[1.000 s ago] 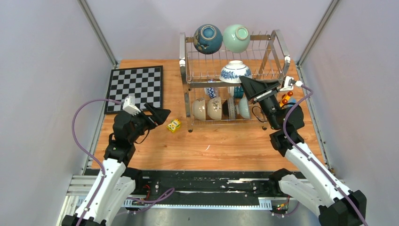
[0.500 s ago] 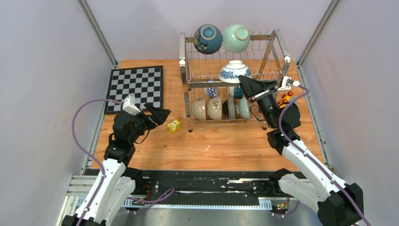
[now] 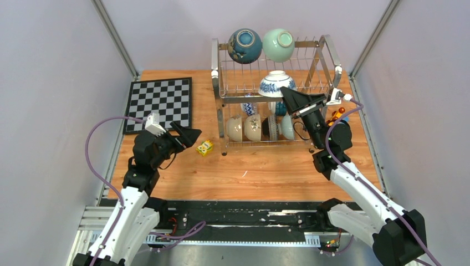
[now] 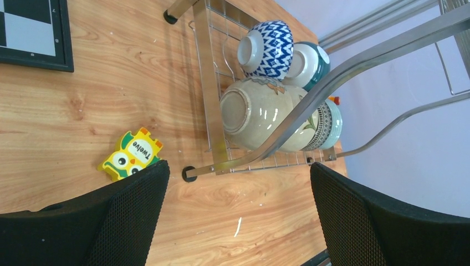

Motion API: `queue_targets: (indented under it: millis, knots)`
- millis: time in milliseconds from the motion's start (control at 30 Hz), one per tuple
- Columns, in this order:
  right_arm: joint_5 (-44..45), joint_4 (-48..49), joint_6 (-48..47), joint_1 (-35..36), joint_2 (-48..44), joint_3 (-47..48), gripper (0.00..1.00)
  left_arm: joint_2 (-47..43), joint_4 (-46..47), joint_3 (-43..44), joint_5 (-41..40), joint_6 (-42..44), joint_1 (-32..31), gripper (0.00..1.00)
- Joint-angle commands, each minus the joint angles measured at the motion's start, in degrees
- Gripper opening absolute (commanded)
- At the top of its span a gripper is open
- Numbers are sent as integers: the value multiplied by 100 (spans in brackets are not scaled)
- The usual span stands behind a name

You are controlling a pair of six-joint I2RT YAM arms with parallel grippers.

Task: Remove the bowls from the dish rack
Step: Pick up the bowl from the dish rack.

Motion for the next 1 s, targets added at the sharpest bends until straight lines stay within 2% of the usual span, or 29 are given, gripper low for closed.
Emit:
queue_targets:
  millis: [0,100,200,367,600,800,967]
  knots:
    - [105,188,49,75,50,-21,40,-44,-89,190,101,-34,-30,99]
    - [72,162,25,76,36,-13,42,-44,-89,207,101,-34,-32,99]
    - [79,203,36,80,37,-42,39,-24,-64,204,100,-51,-37,99]
    - [47,358,36,77,35,-112,27,-27,-47,192,92,-52,-36,99]
    - [-14,437,71,76,95,-126,18,-38,-14,239,119,-148,-37,99]
    - [-107,659,70,80,234,-15,0,-27,-45,292,110,-147,-32,99]
    - [-185,985,20,79,350,16,0,-43,-82,296,101,-141,-37,99]
